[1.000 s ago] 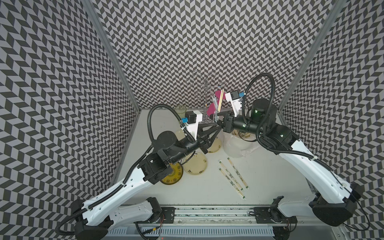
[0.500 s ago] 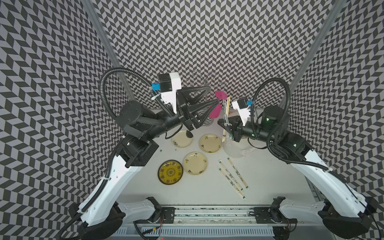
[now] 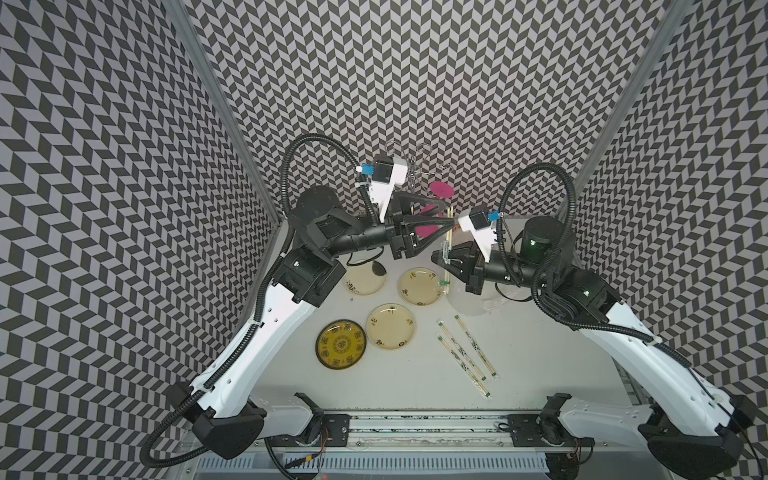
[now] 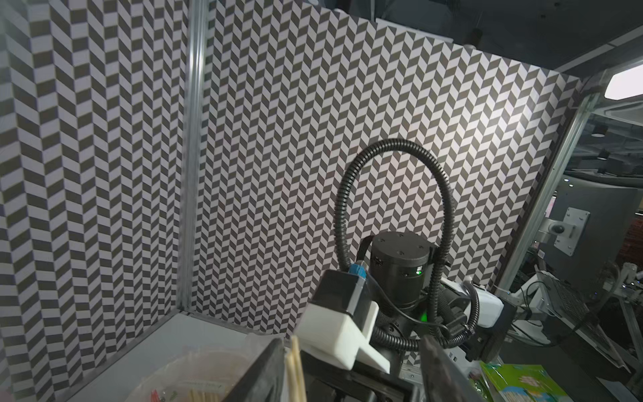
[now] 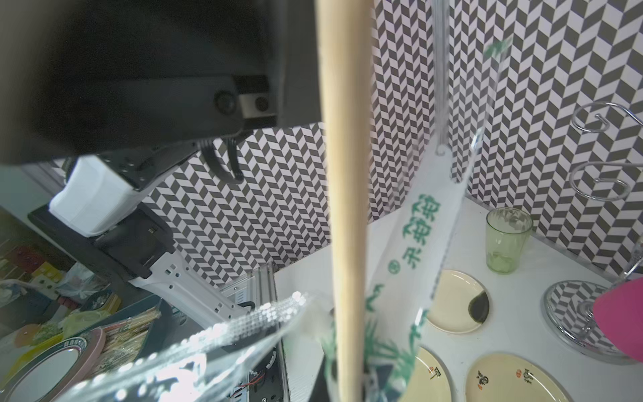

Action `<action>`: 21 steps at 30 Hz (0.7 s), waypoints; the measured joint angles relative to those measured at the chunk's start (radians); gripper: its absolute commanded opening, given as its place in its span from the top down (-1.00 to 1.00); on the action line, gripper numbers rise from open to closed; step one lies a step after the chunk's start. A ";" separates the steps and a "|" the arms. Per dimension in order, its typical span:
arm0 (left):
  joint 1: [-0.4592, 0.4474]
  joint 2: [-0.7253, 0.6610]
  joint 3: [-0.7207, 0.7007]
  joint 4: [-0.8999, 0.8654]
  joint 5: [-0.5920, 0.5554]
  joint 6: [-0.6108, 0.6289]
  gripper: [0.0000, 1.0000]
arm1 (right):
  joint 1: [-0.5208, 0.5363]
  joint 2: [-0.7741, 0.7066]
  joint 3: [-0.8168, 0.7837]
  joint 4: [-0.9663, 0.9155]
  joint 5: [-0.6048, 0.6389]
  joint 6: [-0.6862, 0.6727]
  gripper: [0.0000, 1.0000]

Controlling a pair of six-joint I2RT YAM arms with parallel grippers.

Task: Remove the packaging of disposable chopsticks
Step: Adjust the disposable chopsticks.

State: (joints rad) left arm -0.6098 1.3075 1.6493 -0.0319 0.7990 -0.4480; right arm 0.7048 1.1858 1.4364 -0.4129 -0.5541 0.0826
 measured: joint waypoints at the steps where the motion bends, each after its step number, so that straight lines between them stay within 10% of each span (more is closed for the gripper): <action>1: 0.012 -0.002 0.000 0.013 0.008 -0.010 -0.23 | 0.000 -0.002 0.000 0.002 -0.008 -0.004 1.00; 21: 0.021 0.043 -0.041 0.067 0.157 -0.101 -0.09 | 0.006 -0.004 0.008 0.008 -0.053 -0.036 1.00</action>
State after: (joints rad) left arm -0.5884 1.3502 1.6085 0.0353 0.9558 -0.5495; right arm 0.7105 1.1820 1.4448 -0.4046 -0.6067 0.0467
